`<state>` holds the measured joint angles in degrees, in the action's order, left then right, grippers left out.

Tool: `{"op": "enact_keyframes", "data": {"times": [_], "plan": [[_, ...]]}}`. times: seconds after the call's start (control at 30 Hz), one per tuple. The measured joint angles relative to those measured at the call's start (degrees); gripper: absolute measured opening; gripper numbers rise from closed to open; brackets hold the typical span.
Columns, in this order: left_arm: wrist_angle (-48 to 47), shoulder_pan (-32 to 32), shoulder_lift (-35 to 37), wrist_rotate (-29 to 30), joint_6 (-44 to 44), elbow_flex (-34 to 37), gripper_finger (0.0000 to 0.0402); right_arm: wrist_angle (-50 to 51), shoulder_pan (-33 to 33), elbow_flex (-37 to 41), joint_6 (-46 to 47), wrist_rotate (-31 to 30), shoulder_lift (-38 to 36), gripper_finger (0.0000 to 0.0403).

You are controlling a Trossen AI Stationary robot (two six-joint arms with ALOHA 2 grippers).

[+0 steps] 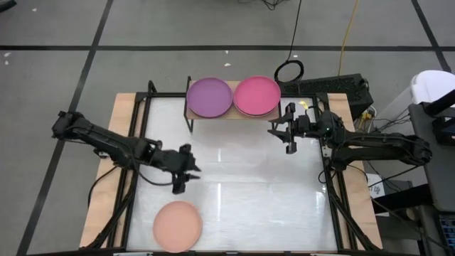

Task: Place and stack plates onto a shelf
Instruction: Stack the light orange plate on top of the purple plate on the shelf

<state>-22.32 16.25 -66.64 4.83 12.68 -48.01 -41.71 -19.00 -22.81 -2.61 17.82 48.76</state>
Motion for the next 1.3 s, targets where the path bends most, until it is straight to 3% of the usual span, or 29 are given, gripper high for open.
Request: {"op": "enact_keyframes", "data": {"times": [0.37,1.1,1.3], "plan": [[-7.83,7.35,-13.20,-12.88,6.06,0.00,0.0131,0.14,-0.02,0.00,0.00,0.02,-0.01,0.0153],[-7.81,9.88,-25.83,-16.86,5.29,0.00,0.0130,0.89,-0.02,0.00,0.49,0.07,0.01,0.0153],[-8.49,9.01,-26.05,-16.63,5.08,0.00,0.0070,1.28,-0.02,0.00,0.51,0.07,0.01,0.0153]]}}
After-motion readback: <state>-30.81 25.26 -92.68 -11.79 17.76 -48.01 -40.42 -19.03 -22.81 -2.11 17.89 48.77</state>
